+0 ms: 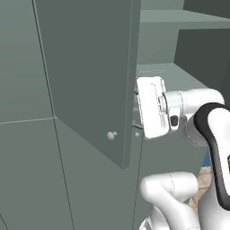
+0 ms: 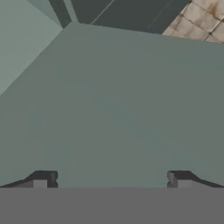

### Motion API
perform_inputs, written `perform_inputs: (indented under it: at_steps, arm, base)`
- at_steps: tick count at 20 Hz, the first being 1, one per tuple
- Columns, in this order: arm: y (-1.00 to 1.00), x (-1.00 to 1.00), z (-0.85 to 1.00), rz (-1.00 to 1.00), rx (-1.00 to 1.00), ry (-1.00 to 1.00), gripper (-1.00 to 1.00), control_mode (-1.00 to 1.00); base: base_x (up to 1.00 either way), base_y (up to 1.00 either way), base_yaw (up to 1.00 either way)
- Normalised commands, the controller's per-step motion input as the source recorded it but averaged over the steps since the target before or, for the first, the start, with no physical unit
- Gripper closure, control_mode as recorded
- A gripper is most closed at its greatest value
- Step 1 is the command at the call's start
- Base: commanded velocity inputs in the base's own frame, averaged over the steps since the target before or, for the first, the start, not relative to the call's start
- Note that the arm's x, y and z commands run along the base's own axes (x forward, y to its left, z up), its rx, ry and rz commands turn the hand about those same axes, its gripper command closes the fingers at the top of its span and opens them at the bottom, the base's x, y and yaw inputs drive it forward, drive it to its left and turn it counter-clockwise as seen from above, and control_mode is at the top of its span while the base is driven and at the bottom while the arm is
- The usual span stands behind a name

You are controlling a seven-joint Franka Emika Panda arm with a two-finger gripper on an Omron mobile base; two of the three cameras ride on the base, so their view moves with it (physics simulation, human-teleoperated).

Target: Open the cabinet and setup a tea strainer by placing it in the bowl upright.

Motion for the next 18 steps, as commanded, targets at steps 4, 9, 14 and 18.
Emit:
perform_inputs:
  at_steps: [4,9,14,18]
  arm:
    - [0.27,0.54,-0.16,0.03,-0.12,0.0,-1.0,-1.0]
    - [0.1,0.41,-0.16,0.12,-0.09,0.0,-1.0,-1.0]
    - [0.32,0.23,-0.11,0.11,-0.05,0.0,-1.0,-1.0]
    - [0.45,0.14,-0.17,0.09,-0.04,0.0,-1.0,-1.0]
  base:
    - [0.0,0.0,0.0]
    - [0.0,0.0,0.0]
    - [0.0,0.0,0.0]
    - [0.0,0.0,0.0]
